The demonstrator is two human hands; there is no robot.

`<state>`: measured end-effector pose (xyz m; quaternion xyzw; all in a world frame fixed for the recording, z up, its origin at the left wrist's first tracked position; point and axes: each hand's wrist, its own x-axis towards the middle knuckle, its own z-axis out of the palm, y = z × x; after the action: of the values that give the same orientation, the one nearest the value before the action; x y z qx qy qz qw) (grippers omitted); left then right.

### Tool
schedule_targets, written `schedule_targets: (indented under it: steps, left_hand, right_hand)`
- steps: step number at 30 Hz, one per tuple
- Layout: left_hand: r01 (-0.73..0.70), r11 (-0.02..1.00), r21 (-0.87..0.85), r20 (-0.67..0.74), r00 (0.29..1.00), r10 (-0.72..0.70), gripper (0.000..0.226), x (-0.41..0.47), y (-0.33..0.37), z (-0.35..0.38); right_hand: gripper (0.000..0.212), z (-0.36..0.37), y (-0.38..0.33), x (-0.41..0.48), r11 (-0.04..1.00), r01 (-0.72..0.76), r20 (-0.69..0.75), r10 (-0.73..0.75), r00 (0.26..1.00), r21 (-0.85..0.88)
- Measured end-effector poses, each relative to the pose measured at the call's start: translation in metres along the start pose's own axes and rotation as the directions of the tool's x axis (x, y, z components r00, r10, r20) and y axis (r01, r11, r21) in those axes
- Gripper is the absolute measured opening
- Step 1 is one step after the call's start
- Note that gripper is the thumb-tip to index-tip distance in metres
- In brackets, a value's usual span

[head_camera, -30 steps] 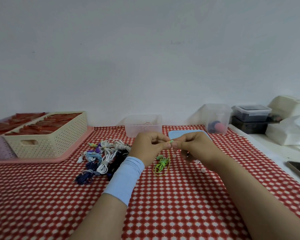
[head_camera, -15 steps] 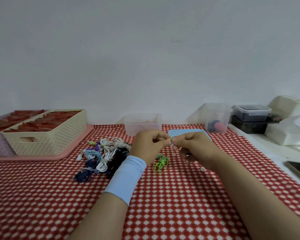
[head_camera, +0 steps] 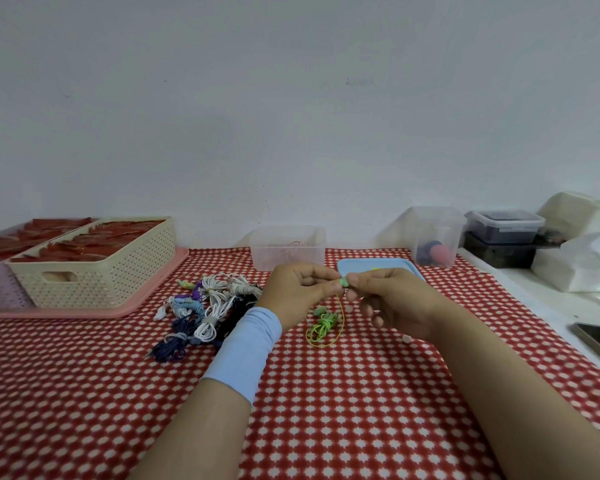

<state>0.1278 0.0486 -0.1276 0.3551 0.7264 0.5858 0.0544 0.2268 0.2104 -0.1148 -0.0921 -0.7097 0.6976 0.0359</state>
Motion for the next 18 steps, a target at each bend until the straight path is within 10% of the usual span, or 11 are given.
schedule_targets:
  steps: [18]
  left_hand:
    - [0.079, 0.971, -0.225, 0.039, 0.997, -0.072, 0.012, -0.0004, -0.0032, 0.0068]
  right_hand:
    - [0.02, 0.0021, 0.0035, 0.0042, 0.997, 0.022, 0.025, -0.024, 0.999, 0.069]
